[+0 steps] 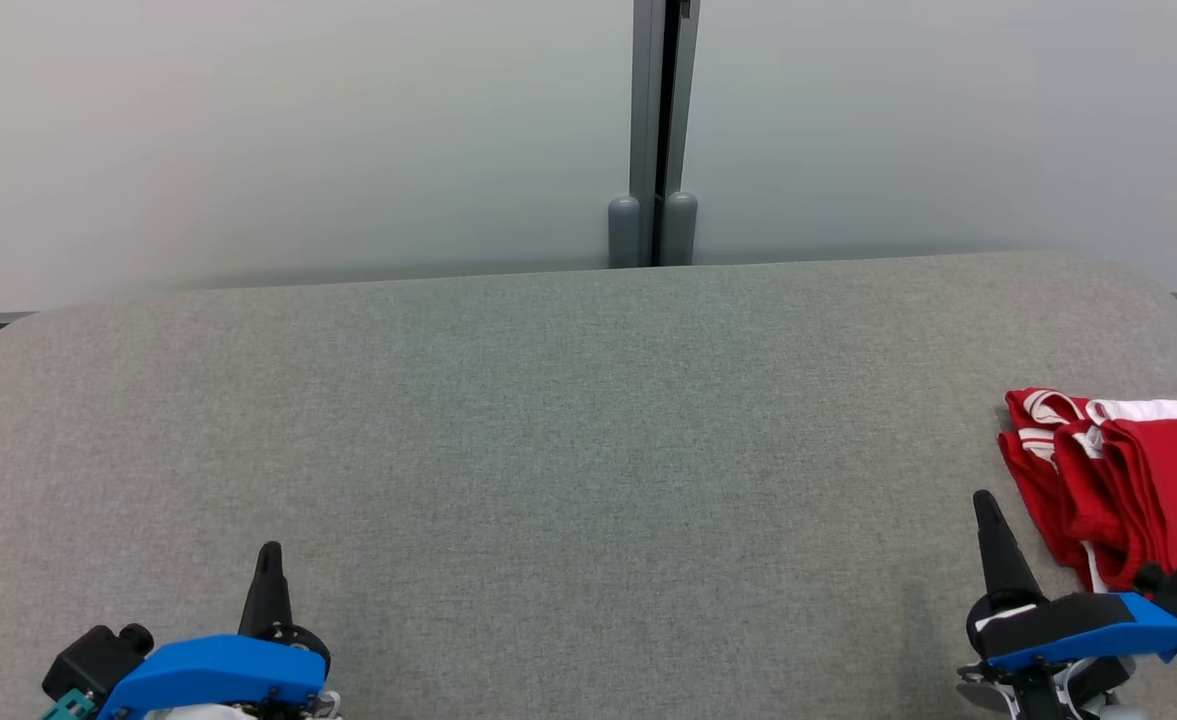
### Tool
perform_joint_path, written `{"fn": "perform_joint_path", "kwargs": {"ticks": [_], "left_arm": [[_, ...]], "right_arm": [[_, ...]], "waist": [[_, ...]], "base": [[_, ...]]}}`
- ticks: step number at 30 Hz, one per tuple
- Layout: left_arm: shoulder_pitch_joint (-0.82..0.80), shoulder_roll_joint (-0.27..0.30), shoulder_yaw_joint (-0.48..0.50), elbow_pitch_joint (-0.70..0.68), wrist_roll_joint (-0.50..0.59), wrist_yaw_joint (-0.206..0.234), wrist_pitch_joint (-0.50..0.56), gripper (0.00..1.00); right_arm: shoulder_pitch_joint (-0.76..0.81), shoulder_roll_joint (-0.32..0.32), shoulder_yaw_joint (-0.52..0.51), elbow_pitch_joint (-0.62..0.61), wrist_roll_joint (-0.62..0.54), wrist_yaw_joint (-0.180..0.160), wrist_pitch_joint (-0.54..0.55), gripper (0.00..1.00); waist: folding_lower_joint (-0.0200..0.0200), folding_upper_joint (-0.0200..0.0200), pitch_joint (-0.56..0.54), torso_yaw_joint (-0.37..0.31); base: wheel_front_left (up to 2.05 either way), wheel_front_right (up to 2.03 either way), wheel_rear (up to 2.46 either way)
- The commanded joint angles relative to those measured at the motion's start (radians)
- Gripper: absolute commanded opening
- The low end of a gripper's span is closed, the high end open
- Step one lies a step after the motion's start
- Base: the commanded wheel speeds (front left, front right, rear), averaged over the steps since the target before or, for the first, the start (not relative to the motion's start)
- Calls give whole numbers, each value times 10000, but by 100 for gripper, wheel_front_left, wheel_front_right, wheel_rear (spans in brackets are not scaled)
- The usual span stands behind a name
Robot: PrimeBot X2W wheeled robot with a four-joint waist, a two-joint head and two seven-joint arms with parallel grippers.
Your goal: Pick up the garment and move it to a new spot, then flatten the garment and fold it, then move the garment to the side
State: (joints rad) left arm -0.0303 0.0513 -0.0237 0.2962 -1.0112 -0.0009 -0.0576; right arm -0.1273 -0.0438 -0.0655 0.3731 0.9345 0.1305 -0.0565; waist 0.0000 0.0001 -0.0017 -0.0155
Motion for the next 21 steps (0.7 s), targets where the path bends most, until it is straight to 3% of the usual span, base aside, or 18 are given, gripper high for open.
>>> {"fn": "perform_joint_path", "kwargs": {"ticks": [1, 21], "left_arm": [[-313, 11, 94, -143, -282, -133, 80, 0], [-499, 9, 549, -286, -2232, -534, 648, 0]], "right_arm": [[0, -65, -40, -196, 363, 3, 98, 0], [66, -77, -200, -588, 2543, 3, 651, 0]], "waist": [[0, -2, 1, 3], [0, -1, 14, 45]], "base": [[0, 0, 0], [0, 0, 0]]}}
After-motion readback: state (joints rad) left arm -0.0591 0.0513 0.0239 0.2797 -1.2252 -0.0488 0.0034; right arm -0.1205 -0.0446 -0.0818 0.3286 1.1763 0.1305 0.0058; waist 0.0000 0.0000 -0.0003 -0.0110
